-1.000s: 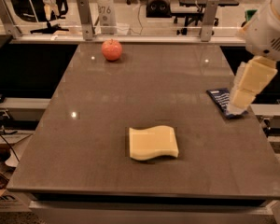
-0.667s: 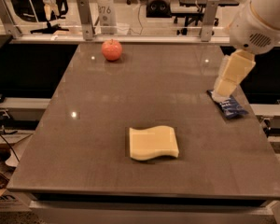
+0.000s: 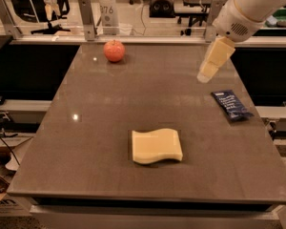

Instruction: Pick apple

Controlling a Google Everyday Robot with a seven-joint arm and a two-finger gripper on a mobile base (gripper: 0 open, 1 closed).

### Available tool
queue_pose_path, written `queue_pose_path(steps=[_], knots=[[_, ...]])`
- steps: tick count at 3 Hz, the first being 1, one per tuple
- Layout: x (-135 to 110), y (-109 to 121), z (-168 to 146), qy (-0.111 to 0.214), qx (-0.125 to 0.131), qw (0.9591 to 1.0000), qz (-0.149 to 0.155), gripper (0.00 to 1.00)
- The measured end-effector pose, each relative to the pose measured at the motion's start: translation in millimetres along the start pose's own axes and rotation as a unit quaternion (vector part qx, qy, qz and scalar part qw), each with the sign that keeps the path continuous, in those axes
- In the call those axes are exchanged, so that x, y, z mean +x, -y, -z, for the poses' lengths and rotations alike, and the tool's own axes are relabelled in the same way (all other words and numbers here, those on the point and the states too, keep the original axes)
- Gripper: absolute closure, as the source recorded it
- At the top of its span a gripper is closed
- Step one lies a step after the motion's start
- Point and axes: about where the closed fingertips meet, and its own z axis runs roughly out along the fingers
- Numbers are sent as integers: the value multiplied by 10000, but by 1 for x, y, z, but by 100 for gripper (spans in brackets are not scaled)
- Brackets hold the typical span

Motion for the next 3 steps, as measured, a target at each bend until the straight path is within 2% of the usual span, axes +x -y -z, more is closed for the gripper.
queue_pose_path(steps=[2,3], knots=[[-34,44,-42,465,293,9975,-447,0],[-52,52,-63,705,543,9936,-691,0]])
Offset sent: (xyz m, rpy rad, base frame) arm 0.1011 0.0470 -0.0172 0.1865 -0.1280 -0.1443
